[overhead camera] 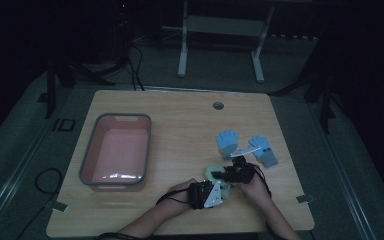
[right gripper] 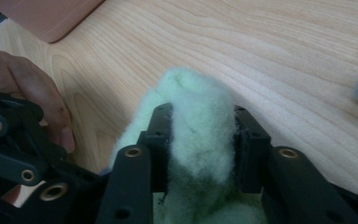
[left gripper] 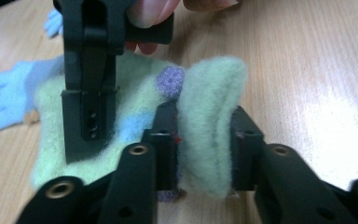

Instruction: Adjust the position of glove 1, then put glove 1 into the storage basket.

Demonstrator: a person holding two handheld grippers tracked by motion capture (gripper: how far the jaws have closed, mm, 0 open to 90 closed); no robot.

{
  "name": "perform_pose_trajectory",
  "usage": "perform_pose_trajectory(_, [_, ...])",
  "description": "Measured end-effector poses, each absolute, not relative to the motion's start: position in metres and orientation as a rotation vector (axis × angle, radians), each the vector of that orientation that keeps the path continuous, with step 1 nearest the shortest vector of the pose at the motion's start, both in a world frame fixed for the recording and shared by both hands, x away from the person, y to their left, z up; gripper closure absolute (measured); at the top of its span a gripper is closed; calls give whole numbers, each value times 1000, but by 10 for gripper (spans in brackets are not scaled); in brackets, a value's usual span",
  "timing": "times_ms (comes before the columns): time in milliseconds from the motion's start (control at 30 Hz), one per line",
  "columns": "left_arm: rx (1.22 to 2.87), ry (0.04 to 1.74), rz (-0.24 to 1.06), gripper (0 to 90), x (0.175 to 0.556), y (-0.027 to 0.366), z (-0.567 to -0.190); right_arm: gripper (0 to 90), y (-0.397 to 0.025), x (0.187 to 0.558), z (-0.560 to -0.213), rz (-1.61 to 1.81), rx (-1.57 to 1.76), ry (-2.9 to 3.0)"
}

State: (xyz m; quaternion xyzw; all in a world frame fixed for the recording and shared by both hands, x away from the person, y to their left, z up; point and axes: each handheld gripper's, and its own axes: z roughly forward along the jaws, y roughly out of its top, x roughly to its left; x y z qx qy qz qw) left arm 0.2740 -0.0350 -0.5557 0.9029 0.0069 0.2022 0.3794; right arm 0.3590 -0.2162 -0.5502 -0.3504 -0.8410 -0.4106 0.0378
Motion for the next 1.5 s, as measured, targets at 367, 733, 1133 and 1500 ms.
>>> perform_pose_trajectory(367, [2300,90,410,746,282,-25,-534,736,-212,358,-534,-1296,-1072,-2555])
perform_pose_trajectory(733, [2310,82,455,747,285,-4,-496,735,-198,362,-500,-1392,-1027,-2527])
perform_pose_trajectory(1133, [2330,104,491,752,287,24,-478,735,-167,369,-480,-1428,-988,-2522])
perform_pose_trajectory(1500, [2342,130,527,753,287,55,-459,735,-134,376,-462,-1438,-926,-2535])
